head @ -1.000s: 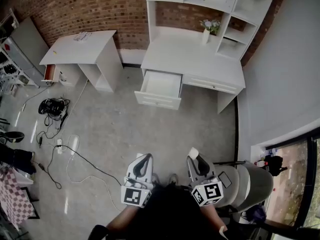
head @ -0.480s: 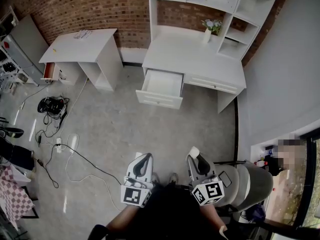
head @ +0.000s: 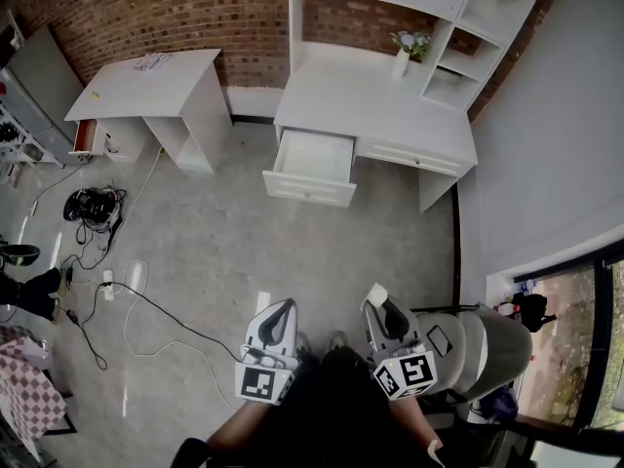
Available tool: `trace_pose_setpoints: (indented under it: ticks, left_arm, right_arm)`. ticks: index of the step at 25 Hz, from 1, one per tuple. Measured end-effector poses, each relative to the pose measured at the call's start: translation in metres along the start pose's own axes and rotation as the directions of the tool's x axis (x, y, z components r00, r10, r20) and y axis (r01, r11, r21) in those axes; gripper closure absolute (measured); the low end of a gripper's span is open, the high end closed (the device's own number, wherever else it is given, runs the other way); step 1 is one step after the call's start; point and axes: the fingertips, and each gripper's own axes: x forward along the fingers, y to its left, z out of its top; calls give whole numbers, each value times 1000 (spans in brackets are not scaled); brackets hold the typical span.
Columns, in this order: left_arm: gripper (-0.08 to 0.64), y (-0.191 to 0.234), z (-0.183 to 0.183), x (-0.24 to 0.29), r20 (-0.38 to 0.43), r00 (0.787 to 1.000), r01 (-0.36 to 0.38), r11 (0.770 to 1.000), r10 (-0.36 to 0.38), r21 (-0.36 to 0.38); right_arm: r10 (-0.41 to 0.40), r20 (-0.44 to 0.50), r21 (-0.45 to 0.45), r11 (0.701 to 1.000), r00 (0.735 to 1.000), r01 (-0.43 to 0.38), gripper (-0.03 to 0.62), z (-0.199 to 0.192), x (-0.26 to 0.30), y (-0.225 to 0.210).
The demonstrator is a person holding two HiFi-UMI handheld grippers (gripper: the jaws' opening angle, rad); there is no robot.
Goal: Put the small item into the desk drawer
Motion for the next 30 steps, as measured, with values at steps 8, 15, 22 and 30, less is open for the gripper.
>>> trace_pose_setpoints:
  ticks: [8,15,22,30]
  left_arm:
    - [535,11,-9,25,4,1000,20,998,-20,-51]
    - [535,17,-18,76,-25,999,-35,998,34,-54]
    - [535,7,-9,159,-17,992,-127,991,126,-42]
    - [535,-16,-6,233,-29,984,-176,984,175,-16]
  right_arm:
    - [-11,-14,14,1000,1000,12,453,-5,19,-15]
    - [55,-22,13,998,998,-55,453,-5,68,-58]
    - [149,-14,3,989,989,-149,453,18,117,-133]
    - [239,-43,-10,971,970,-240,453,30,161,-211]
